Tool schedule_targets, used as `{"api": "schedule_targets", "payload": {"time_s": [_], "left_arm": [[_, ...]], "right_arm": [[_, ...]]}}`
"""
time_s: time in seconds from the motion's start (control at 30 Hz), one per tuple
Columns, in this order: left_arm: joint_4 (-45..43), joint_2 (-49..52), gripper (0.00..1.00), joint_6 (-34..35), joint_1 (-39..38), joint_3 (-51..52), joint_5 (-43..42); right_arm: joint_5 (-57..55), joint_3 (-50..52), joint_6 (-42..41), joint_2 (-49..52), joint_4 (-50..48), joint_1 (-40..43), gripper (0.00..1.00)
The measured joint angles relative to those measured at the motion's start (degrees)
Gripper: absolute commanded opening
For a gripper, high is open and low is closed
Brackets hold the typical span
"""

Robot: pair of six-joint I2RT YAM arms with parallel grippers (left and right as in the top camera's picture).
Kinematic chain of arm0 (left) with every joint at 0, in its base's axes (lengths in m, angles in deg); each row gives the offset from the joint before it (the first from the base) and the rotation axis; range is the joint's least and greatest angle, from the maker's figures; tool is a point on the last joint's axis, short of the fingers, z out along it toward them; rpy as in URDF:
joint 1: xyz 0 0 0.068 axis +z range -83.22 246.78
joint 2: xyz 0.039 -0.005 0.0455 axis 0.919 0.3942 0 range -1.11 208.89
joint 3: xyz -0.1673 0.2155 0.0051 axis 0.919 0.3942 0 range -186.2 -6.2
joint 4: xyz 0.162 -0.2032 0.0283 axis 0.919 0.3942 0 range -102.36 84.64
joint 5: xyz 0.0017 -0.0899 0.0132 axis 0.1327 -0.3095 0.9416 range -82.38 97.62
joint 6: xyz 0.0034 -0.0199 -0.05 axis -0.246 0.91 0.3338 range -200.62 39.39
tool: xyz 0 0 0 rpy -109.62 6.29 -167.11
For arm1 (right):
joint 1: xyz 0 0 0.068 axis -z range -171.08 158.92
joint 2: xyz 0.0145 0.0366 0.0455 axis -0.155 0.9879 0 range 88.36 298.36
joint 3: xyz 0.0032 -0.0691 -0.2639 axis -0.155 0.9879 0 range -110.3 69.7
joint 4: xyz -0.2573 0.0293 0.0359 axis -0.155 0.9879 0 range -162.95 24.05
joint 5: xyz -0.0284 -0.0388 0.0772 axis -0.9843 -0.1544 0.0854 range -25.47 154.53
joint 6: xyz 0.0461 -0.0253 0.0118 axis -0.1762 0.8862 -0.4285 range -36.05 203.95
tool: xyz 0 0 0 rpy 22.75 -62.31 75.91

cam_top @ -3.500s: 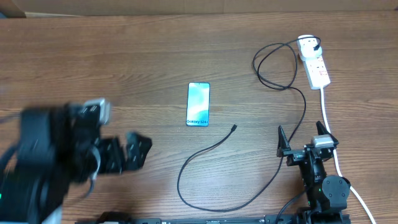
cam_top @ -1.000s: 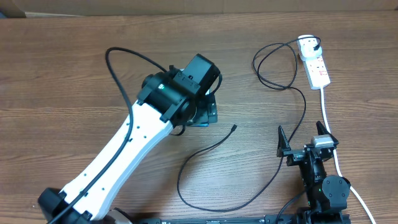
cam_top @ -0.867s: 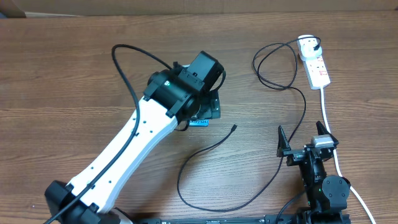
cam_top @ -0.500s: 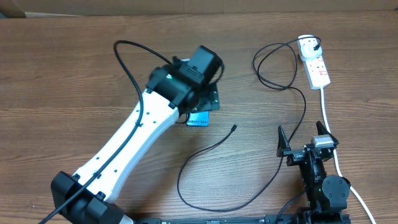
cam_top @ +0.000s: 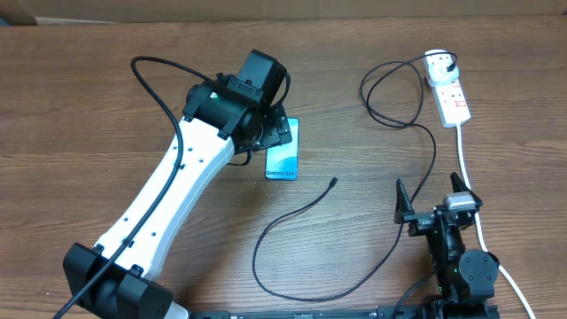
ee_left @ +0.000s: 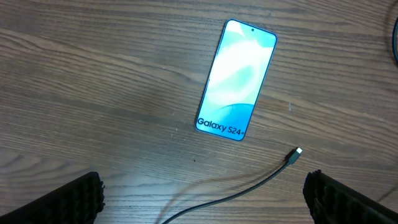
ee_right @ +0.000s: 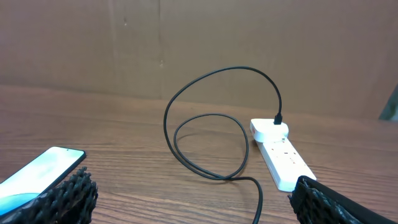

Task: Plug charger to phone and switch on socket
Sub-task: 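Move the left gripper forward over the Galaxy phone, then lower the left gripper onto the phone, centring it between fingers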

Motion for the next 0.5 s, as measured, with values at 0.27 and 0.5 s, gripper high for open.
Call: {"api": "schedule_targets", "payload": {"time_s": [0.27,0.5], "left_arm": [[0.07,0.0,1.0,0.0,0.0,0.0,0.02],[0.28,0.0,1.0,0.0,0.0,0.28,0.02]], "right_arm": [[-0.02,0.0,0.02,0.0,0.02,0.02,1.0],[-0.02,0.0,0.02,0.0,0.0,0.0,1.0]]}}
